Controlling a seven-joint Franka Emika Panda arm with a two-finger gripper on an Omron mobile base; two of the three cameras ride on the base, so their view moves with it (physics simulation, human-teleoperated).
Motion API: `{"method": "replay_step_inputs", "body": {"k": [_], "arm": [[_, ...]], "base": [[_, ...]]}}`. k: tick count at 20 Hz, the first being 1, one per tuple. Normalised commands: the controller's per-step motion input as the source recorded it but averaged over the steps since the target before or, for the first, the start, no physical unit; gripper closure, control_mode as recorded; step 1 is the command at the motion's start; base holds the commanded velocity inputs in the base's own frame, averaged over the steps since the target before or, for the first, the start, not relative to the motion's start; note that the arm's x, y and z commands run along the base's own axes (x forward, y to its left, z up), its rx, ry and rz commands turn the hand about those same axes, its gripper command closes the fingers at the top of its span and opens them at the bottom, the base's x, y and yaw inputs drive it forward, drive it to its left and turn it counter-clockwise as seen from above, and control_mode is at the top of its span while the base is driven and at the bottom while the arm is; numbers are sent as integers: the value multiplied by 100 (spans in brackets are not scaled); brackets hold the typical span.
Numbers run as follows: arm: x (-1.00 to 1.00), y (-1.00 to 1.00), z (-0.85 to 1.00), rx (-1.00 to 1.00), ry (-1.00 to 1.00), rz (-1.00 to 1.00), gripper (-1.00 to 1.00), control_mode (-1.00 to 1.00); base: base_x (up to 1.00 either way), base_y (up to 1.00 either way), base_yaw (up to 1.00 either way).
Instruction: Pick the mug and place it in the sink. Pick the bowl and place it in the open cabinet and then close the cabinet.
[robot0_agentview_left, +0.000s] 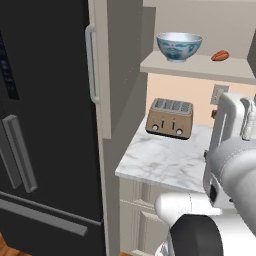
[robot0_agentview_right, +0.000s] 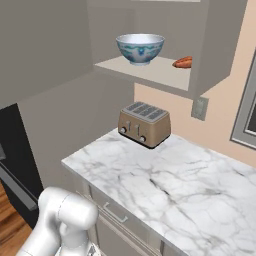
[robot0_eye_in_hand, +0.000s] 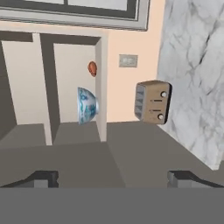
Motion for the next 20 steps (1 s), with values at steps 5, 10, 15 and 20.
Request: {"method": "replay_step_inputs", "body": {"k": [5,10,15,20], "arm": [[0,85,0,0,-13,-3,-100,-100],[10,71,-4,0,-11,-1,-100,-100],[21,52,-12,0,-11,0,-100,-100],[32,45,-12,0,-7,0,-100,-100]], "base": [[0,0,0],[0,0,0],[0,0,0],[0,0,0]]}}
